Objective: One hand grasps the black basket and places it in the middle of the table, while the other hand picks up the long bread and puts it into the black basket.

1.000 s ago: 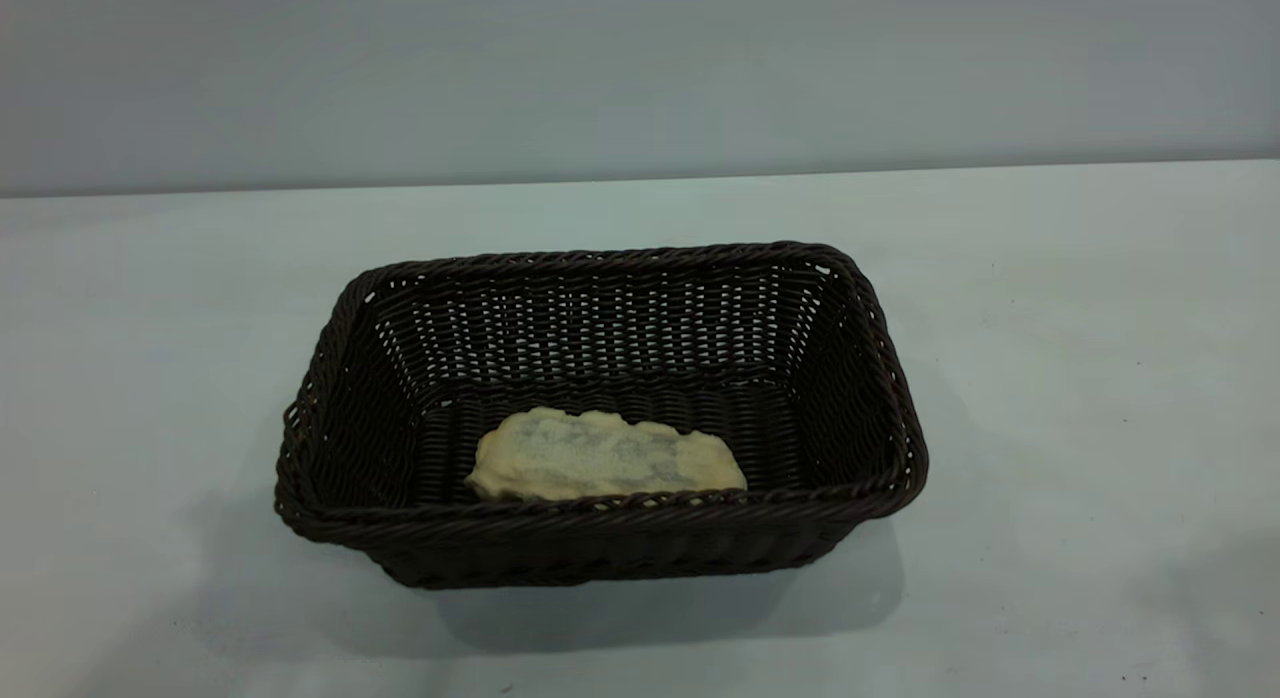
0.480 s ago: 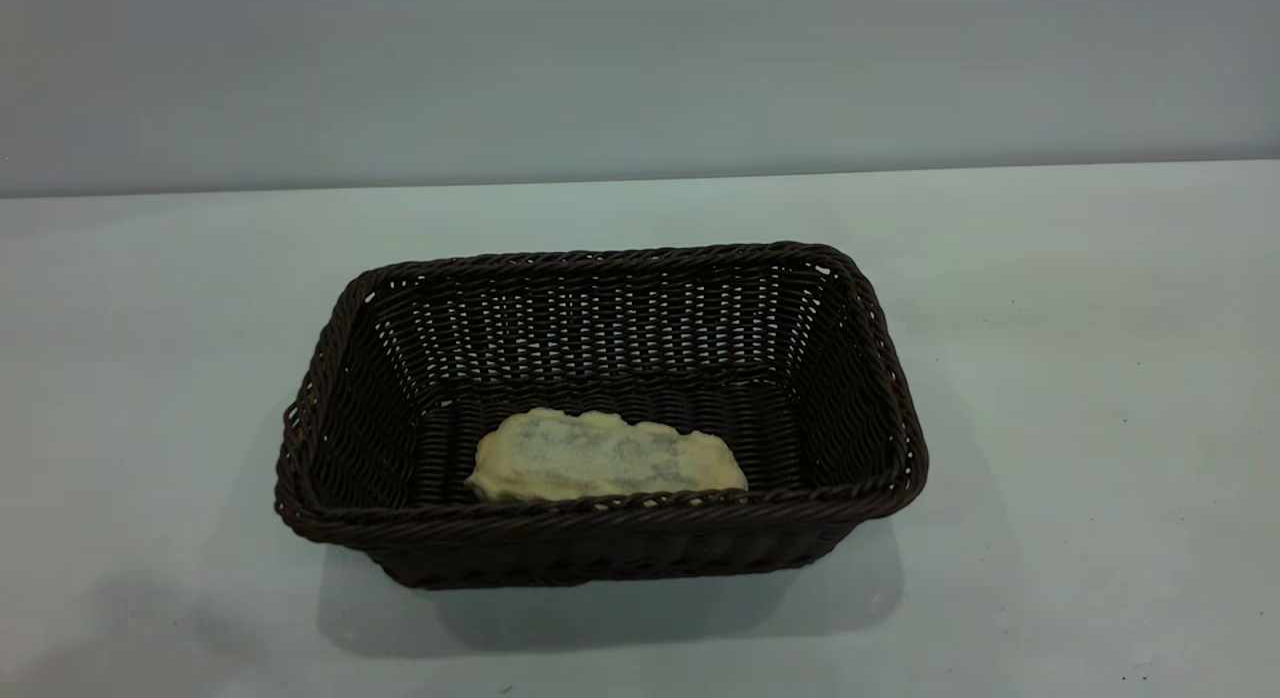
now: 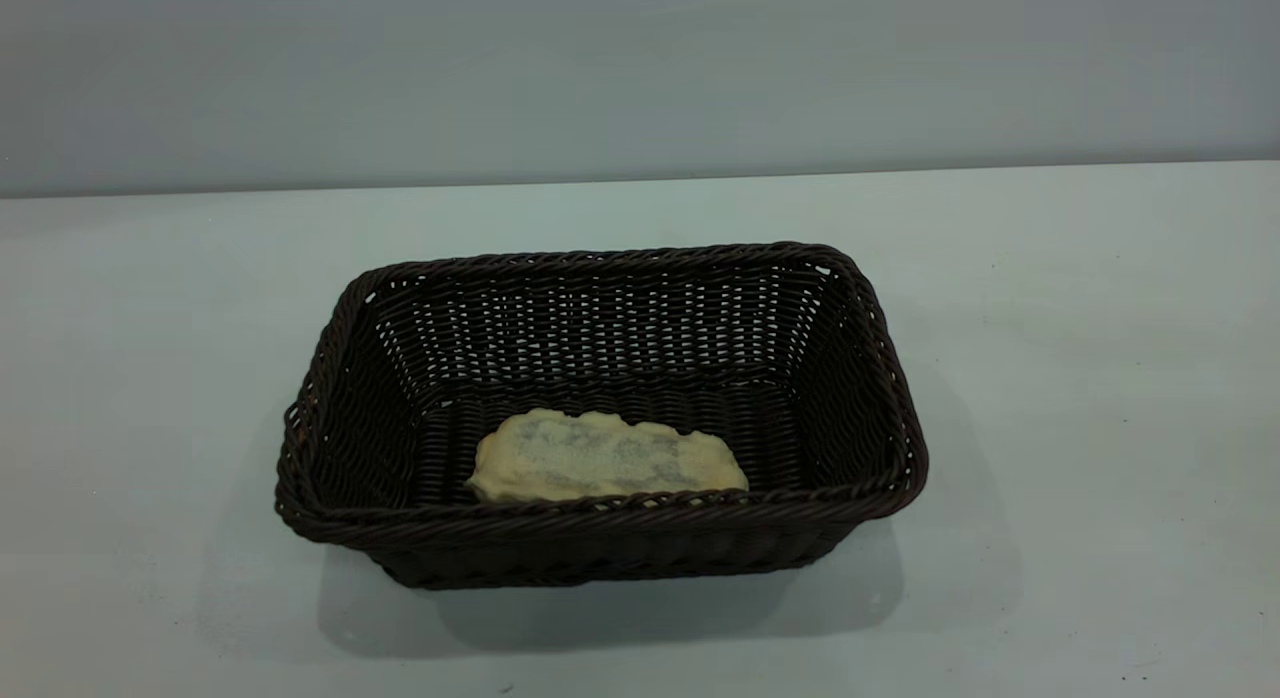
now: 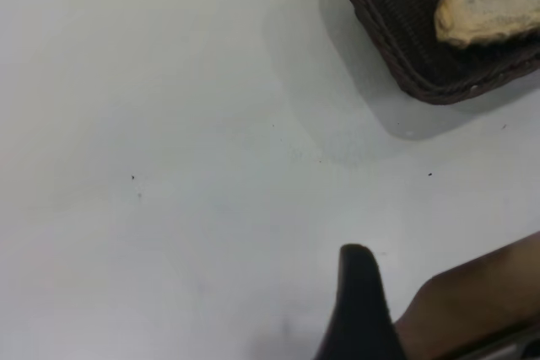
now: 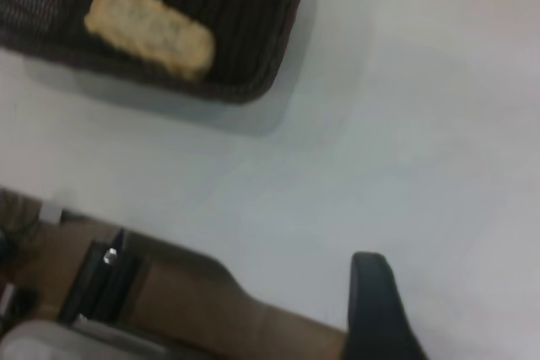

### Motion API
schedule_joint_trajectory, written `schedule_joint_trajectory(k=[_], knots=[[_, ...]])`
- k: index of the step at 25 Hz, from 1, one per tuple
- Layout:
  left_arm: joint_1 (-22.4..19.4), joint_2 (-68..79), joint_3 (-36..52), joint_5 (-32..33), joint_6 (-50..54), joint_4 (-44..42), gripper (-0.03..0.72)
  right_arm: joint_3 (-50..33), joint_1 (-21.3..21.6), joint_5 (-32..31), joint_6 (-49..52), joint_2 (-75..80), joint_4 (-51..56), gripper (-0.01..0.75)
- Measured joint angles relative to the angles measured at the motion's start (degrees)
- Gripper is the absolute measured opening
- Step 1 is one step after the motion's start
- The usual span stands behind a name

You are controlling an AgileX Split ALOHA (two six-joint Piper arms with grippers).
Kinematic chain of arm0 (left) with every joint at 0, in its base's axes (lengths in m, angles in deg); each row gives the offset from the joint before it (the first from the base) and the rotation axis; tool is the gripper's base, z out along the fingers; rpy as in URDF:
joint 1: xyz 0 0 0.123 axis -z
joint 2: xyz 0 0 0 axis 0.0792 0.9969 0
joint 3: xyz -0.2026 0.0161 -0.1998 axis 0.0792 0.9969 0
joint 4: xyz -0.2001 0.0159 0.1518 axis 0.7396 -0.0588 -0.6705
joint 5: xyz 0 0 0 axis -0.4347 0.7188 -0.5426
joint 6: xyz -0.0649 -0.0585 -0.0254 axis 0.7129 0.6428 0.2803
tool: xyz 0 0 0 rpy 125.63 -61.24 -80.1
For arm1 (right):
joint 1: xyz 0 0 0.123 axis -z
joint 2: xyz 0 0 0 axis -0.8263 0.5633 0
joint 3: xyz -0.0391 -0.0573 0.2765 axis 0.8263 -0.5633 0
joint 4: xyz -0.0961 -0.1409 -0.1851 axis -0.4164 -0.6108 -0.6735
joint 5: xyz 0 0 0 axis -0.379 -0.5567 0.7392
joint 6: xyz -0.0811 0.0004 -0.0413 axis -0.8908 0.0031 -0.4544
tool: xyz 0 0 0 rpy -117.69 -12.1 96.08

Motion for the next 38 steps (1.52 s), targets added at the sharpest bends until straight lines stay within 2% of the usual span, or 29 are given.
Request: schedule_joint_trajectory(k=[7, 11, 21, 28, 38], knots=[[0.00, -13.19, 8.23, -0.28, 2.13, -0.04, 0.580, -10.46, 0.00, 0.50, -4.11, -7.82, 1.07, 0.497], [0.00, -17.80, 11.72, -0.33, 2.18, -0.04, 0.577, -13.70, 0.00, 1.57, -5.99, -10.49, 1.07, 0.497], [0.00, -21.20, 18.51, -0.93, 2.18, -0.27, 0.541, -15.73, 0.00, 2.16, -6.92, -14.29, 1.07, 0.497], [0.00, -21.20, 18.89, -1.67, 2.18, -0.27, 0.539, -19.38, 0.00, 6.81, -6.97, -14.29, 0.10, 0.497], [0.00, -21.20, 19.90, -2.11, 2.29, 1.01, 0.539, -20.31, 0.00, 4.56, -6.48, -14.29, -2.52, 0.497]])
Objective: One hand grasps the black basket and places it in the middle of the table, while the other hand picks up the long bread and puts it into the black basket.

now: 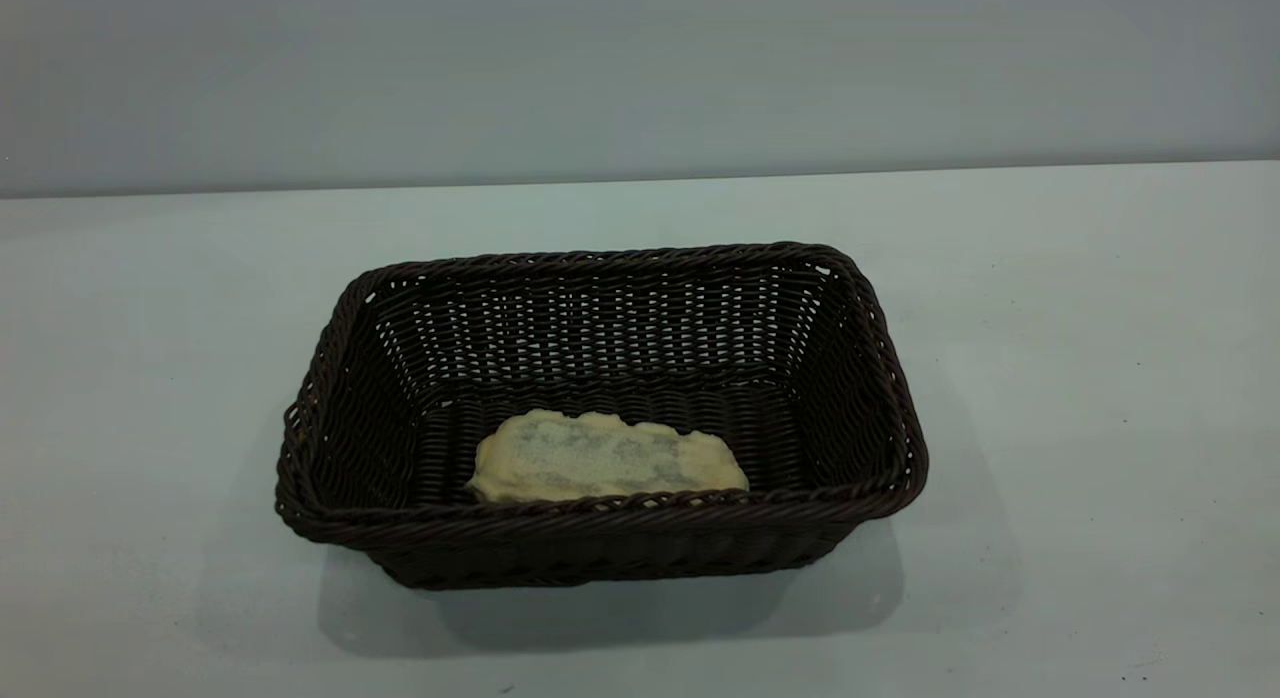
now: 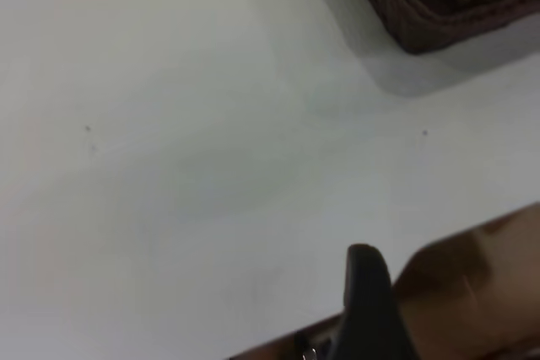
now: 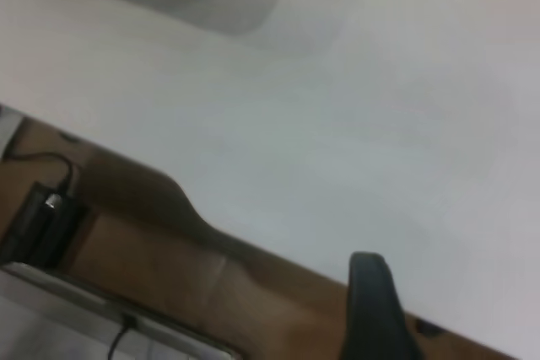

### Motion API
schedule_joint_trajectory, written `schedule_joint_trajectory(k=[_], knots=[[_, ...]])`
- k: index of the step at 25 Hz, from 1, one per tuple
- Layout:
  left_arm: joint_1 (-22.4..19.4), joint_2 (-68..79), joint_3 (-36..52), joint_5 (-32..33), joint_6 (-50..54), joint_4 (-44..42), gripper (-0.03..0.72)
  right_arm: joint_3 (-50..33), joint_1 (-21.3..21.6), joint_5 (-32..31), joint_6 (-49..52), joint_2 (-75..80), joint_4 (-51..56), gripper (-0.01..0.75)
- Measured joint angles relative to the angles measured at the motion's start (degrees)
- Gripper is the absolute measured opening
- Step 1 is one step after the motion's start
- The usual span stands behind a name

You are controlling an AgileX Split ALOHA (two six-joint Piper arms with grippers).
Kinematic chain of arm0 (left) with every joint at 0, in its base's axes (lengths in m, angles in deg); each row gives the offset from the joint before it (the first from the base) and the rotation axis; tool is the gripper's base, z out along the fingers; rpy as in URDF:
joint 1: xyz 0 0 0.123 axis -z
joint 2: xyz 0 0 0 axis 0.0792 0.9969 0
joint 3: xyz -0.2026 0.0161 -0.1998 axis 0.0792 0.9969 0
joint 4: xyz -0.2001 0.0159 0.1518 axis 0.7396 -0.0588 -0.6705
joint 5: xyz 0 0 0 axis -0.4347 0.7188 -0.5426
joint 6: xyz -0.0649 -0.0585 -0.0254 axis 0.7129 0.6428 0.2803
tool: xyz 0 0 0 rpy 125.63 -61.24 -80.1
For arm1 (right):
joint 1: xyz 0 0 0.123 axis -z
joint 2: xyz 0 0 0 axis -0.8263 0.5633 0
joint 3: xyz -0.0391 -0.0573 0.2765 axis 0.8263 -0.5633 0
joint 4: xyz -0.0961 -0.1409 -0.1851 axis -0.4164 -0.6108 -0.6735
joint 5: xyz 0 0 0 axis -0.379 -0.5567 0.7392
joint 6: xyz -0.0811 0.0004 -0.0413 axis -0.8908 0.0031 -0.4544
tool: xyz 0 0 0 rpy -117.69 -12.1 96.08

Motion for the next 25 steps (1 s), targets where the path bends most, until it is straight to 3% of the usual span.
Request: schedule_joint_trajectory(k=[25], knots=[[0.00, 0.00, 0.02, 0.00, -2.31, 3.62, 0.539, -0.89, 0.00, 1.62, 7.25, 0.00, -6.07, 0.497]])
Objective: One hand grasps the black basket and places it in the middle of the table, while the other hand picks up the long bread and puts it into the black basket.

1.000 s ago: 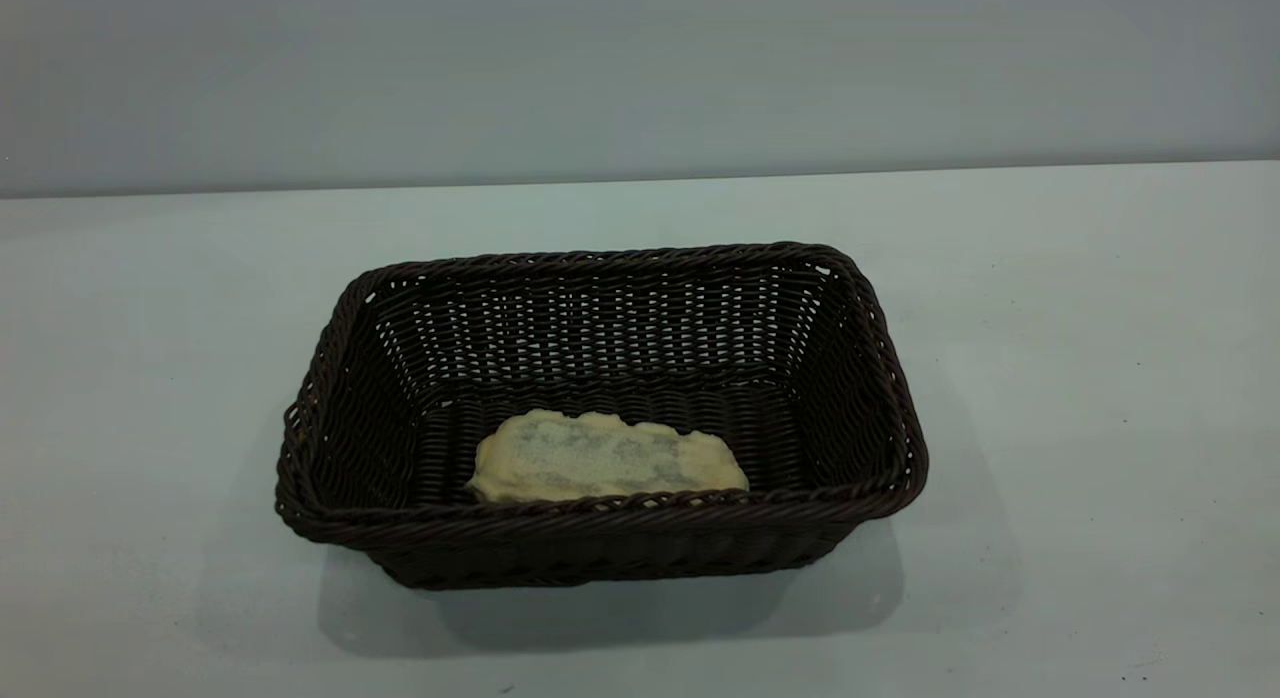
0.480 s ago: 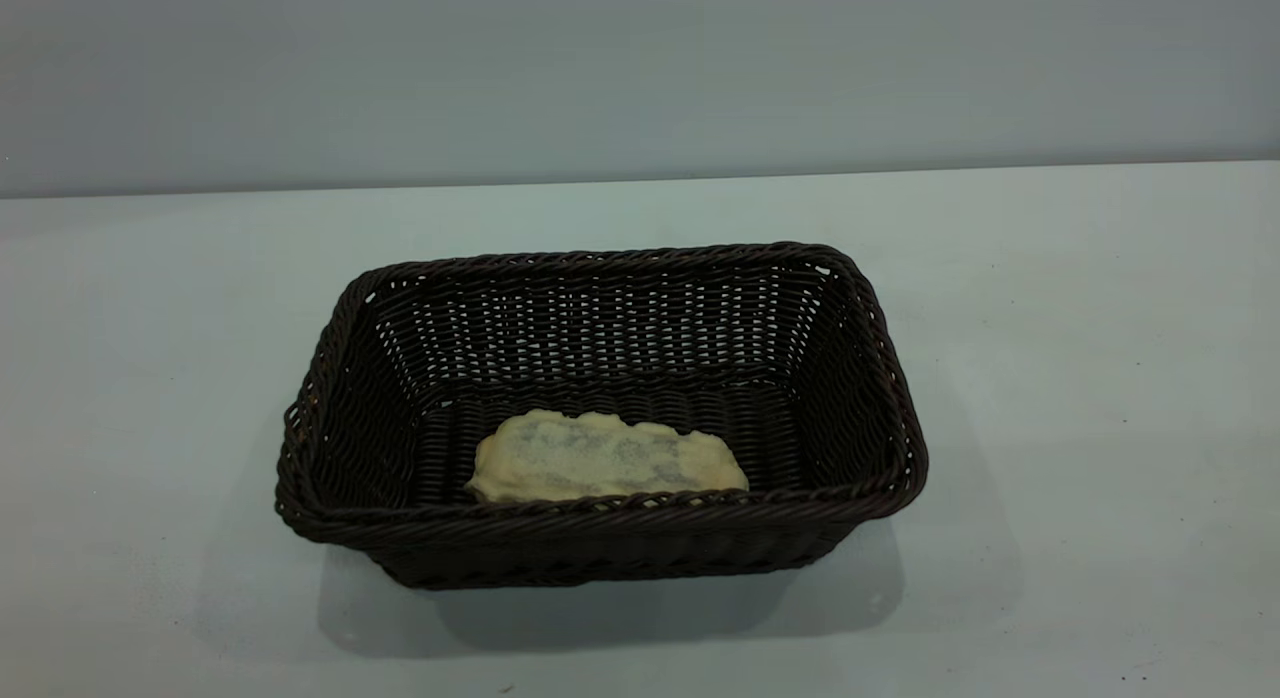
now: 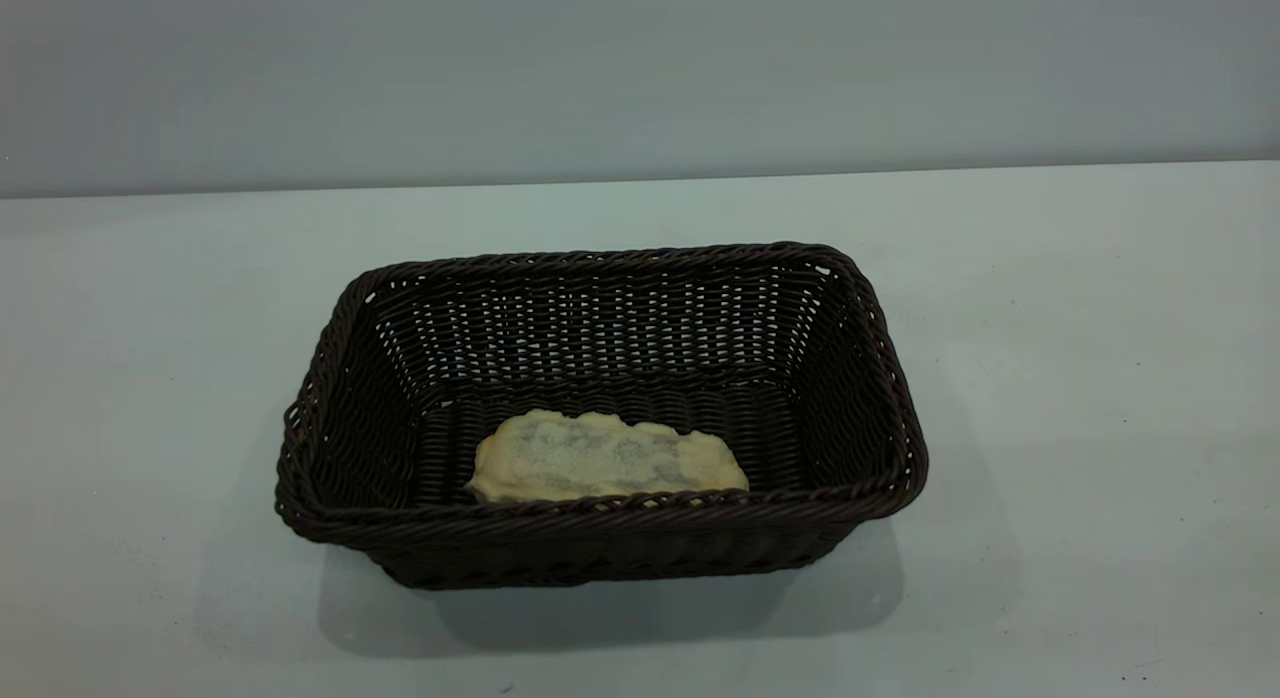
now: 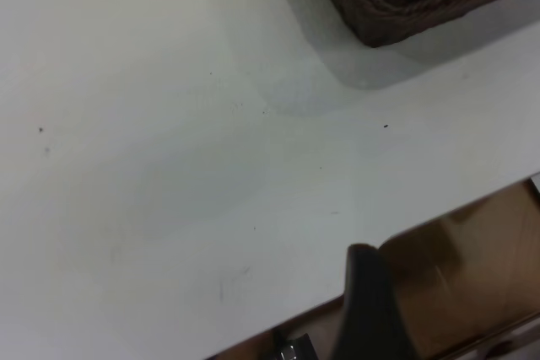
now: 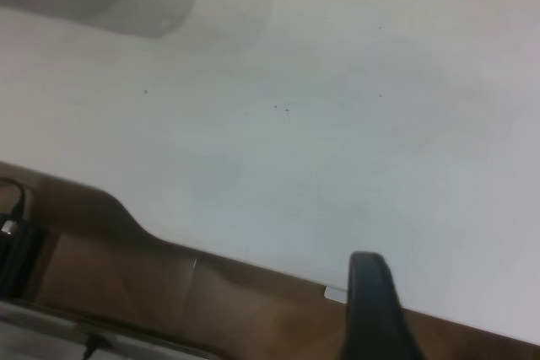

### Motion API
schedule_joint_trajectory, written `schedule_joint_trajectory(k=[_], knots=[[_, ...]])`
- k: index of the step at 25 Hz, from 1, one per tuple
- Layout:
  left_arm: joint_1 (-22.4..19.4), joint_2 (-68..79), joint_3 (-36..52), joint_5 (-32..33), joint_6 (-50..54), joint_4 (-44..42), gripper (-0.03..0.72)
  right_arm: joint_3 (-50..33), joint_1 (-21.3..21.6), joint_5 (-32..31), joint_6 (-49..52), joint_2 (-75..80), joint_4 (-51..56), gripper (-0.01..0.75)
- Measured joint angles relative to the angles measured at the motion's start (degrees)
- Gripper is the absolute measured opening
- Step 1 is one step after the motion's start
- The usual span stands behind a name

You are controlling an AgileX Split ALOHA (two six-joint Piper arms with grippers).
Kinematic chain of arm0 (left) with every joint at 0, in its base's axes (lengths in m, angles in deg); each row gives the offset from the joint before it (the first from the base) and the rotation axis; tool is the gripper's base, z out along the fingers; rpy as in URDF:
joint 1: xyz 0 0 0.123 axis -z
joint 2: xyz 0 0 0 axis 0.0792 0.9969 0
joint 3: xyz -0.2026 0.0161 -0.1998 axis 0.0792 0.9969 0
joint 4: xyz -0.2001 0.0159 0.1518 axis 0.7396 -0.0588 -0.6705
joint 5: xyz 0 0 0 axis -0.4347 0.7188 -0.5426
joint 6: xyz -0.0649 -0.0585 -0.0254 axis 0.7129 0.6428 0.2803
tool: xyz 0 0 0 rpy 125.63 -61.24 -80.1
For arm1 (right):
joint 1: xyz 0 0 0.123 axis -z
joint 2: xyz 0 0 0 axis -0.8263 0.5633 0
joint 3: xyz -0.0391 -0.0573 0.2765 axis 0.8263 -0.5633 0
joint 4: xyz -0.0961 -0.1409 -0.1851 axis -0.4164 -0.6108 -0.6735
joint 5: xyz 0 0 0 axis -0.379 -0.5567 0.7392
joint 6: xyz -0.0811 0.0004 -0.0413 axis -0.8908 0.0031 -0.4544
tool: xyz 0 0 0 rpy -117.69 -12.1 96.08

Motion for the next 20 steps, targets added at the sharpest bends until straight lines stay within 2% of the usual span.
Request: schedule_joint_trajectory(k=[20], knots=[[0.00, 0.00, 0.00, 0.00, -0.67, 0.08, 0.539, 0.00, 0.00, 0.01, 0.21, 0.00, 0.04, 0.479]])
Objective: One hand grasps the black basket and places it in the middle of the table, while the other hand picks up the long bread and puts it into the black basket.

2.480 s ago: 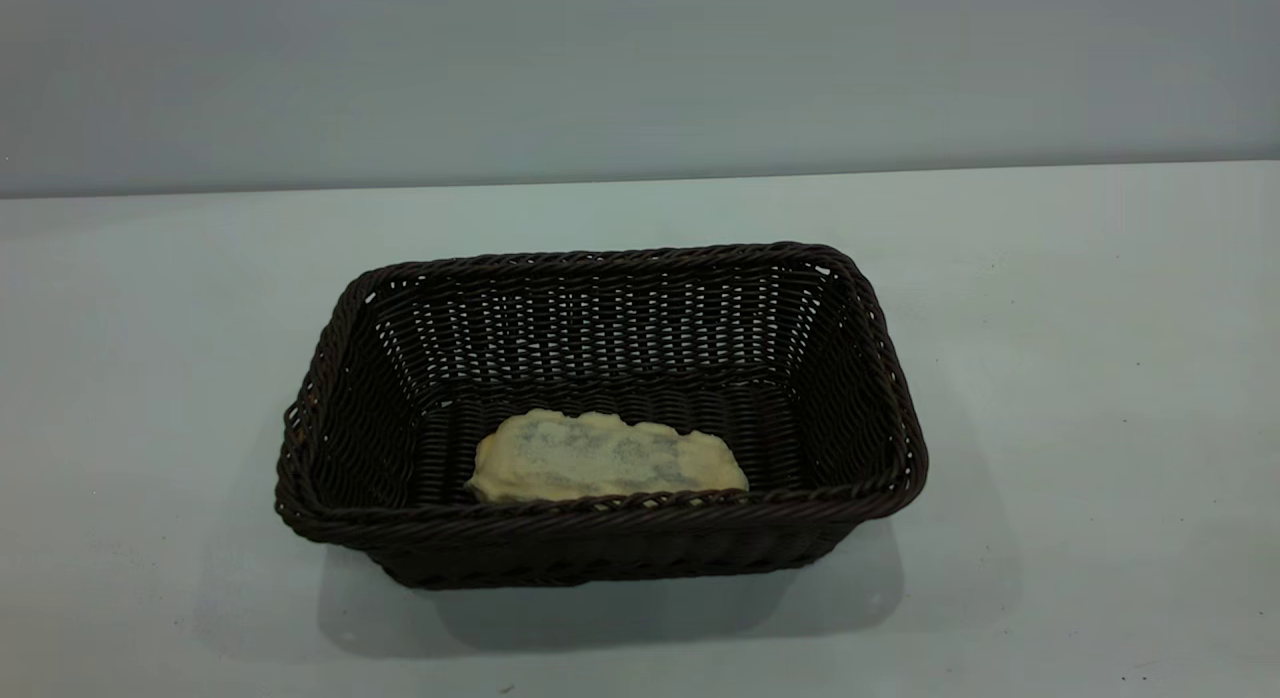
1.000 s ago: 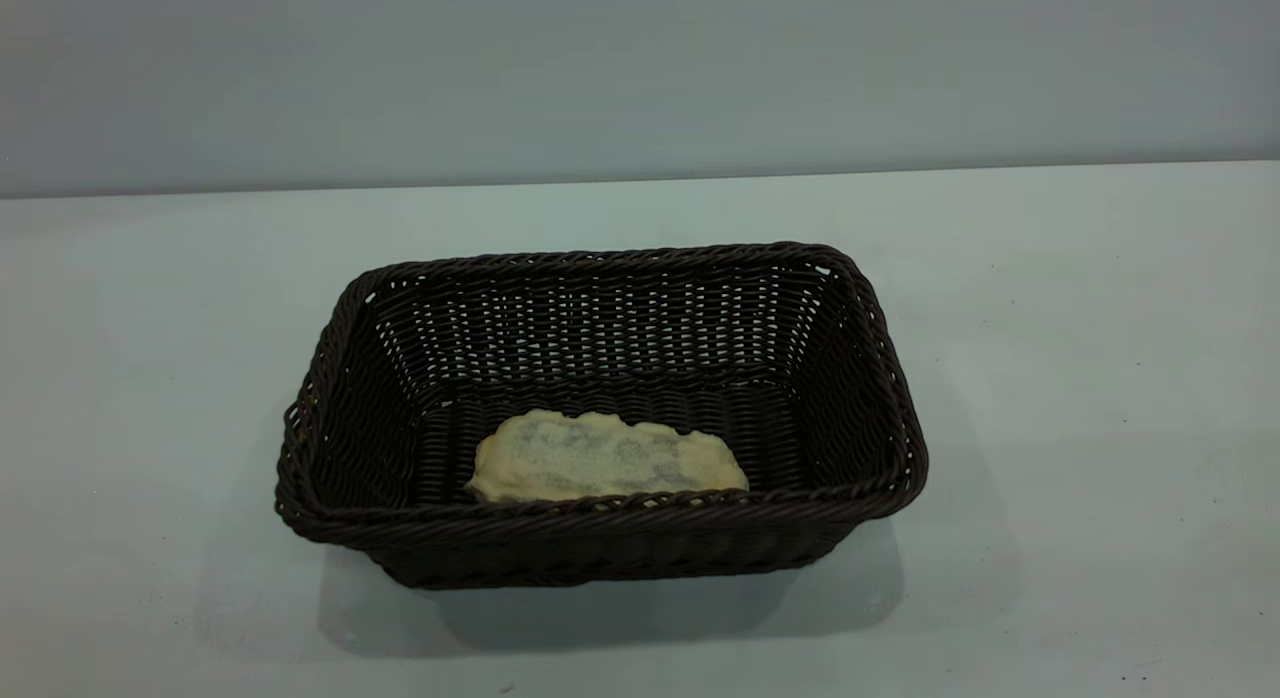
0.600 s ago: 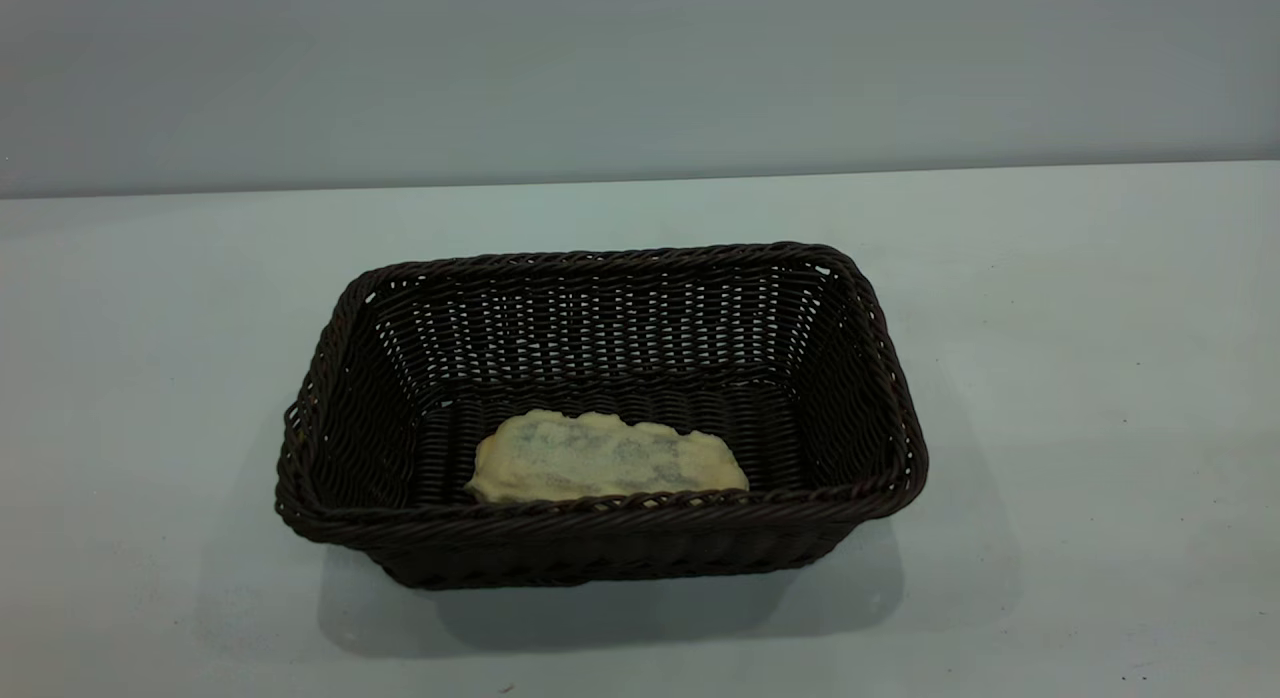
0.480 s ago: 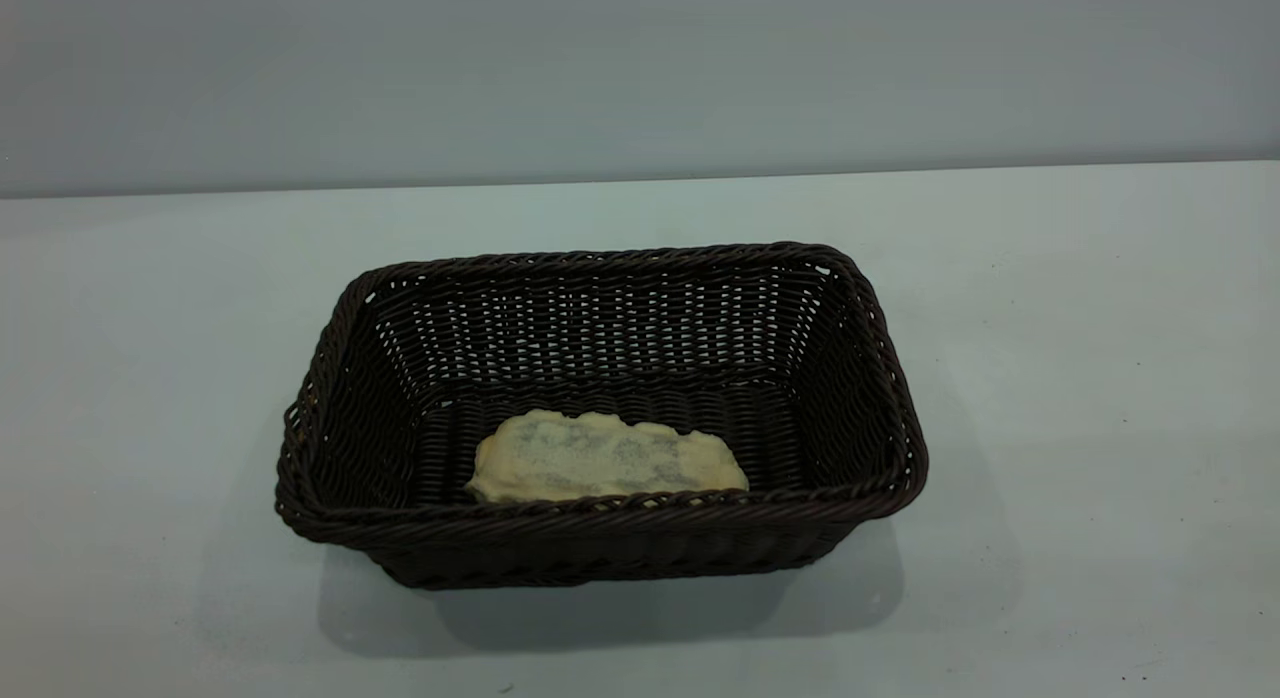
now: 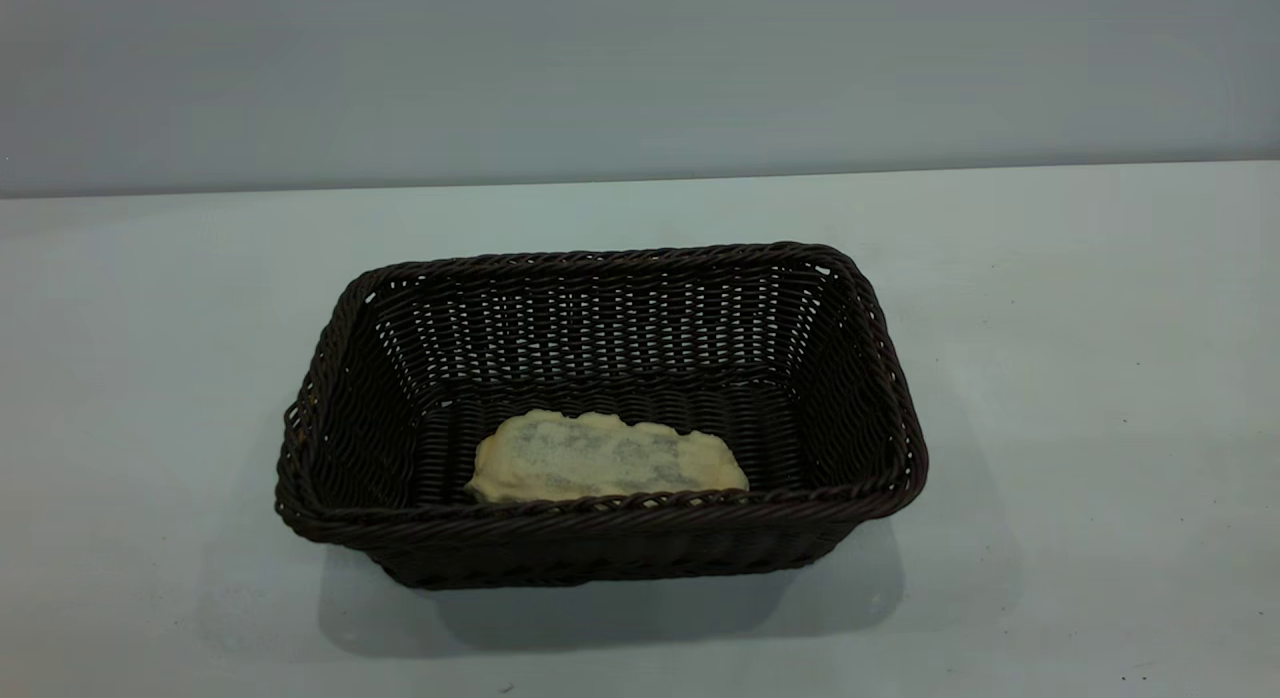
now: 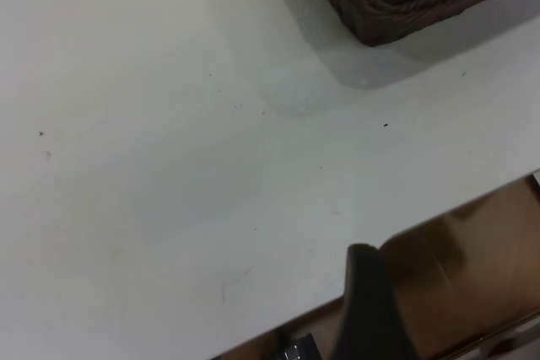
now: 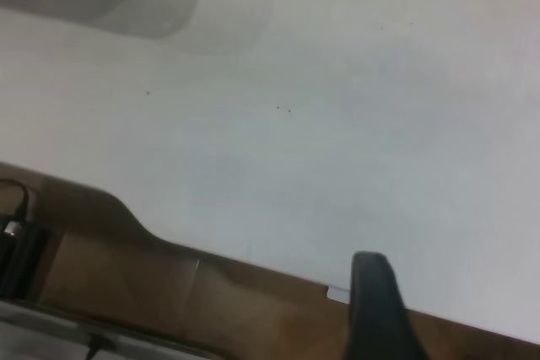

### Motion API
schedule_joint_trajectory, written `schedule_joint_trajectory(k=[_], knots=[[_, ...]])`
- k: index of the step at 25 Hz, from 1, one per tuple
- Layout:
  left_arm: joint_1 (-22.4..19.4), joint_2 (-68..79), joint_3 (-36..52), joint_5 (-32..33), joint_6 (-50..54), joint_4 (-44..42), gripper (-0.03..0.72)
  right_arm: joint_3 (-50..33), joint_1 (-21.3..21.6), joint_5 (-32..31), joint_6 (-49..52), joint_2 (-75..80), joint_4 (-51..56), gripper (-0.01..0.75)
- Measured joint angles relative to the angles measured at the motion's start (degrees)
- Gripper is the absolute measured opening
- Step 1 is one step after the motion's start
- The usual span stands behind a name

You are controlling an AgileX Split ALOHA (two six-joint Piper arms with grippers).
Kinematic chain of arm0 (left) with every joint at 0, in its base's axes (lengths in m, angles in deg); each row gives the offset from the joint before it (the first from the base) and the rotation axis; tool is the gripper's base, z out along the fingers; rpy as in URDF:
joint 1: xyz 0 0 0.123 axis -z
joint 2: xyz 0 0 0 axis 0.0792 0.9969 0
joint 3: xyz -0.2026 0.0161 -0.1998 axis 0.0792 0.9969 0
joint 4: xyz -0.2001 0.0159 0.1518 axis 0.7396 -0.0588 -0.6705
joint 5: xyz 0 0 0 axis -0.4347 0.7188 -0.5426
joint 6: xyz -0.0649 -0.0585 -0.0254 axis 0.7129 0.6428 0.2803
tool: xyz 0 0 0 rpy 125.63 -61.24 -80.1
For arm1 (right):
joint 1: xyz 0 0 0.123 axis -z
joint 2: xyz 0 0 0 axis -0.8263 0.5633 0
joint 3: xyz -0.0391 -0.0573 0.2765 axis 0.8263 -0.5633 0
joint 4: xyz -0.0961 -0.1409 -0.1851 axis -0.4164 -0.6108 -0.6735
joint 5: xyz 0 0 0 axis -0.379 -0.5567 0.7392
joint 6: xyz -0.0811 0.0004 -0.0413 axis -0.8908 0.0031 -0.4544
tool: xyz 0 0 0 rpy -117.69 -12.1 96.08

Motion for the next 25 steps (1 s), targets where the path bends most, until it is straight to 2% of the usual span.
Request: schedule_joint_trajectory(k=[2, 9, 14, 17, 25], knots=[[-1.18, 0.00, 0.00, 0.00, 0.00, 0.11, 0.539, 0.00, 0.00, 0.00, 0.04, -0.11, 0.02, 0.478], [-13.95, -0.22, 0.00, 0.00, 0.00, 0.17, 0.539, -0.07, 4.37, 0.05, 0.04, -6.25, 0.16, 0.477], [-20.72, -3.89, 0.00, 0.00, 0.00, 0.22, 0.539, -0.07, 4.67, 0.00, 0.04, -12.73, 0.16, 0.477], [-22.36, -6.61, 0.00, 0.00, 0.00, 0.22, 0.539, -0.07, 4.67, -0.05, 0.04, -15.04, 0.16, 0.477], [-22.54, -8.67, 0.00, 0.05, 0.01, 0.22, 0.539, -0.07, 4.67, -0.40, 0.04, -18.07, 0.21, 0.475]])
